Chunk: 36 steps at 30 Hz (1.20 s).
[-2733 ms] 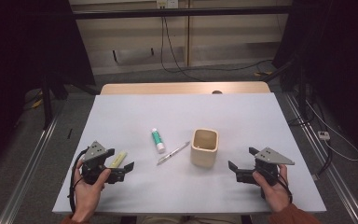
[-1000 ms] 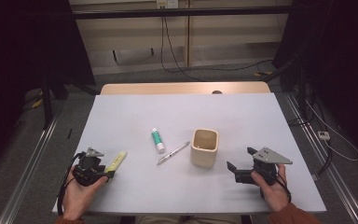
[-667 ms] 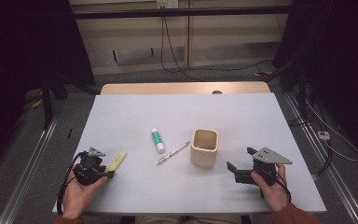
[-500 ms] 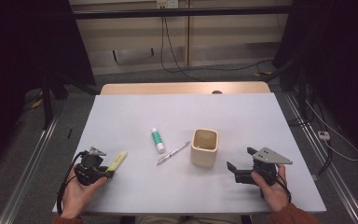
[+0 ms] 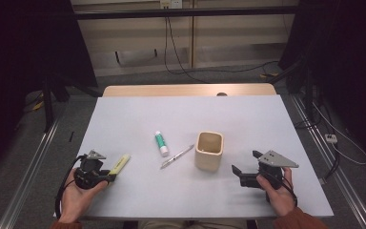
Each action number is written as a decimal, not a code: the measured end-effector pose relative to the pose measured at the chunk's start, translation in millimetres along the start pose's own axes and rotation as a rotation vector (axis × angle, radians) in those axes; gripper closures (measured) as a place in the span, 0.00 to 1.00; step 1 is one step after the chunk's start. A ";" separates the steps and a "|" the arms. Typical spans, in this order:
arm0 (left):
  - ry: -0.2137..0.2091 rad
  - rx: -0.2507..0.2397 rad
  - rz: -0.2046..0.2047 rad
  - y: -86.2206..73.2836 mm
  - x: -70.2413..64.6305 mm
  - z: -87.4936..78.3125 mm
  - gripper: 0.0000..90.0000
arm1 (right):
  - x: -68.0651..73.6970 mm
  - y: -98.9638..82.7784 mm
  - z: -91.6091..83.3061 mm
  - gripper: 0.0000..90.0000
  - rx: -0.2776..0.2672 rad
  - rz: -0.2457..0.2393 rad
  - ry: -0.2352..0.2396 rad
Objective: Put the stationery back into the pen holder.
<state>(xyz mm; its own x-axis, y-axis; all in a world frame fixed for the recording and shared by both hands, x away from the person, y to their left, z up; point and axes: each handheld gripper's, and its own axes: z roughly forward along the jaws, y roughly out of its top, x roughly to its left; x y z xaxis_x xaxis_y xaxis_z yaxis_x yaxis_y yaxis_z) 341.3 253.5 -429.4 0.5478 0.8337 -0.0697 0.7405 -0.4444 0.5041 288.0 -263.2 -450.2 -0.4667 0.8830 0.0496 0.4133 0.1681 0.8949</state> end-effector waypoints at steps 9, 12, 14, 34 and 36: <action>-0.032 -0.034 0.012 1.0 -6.6 -2.7 0.75 | 0.0 0.1 0.5 0.04 -0.001 -0.001 0.001; -0.051 -0.055 0.008 1.4 -7.3 -6.1 0.75 | -0.1 0.1 0.4 0.05 -0.001 -0.001 0.001; -0.060 -0.068 0.007 1.9 -8.7 -7.9 0.75 | -0.2 0.1 0.5 0.05 -0.001 -0.001 0.000; -0.210 -0.182 0.098 12.1 -32.8 -22.6 0.75 | 0.7 1.3 0.0 0.05 -0.011 -0.003 -0.001; -0.224 -0.181 0.116 14.1 -38.3 -22.4 0.75 | 1.5 1.6 -0.2 0.05 -0.008 -0.007 0.003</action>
<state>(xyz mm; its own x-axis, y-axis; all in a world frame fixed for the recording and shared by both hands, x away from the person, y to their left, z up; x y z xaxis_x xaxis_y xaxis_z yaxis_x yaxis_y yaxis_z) 322.1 222.6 -400.3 0.7114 0.6791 -0.1810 0.5980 -0.4497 0.6635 287.9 -261.7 -448.5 -0.4722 0.8804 0.0443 0.4032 0.1710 0.8990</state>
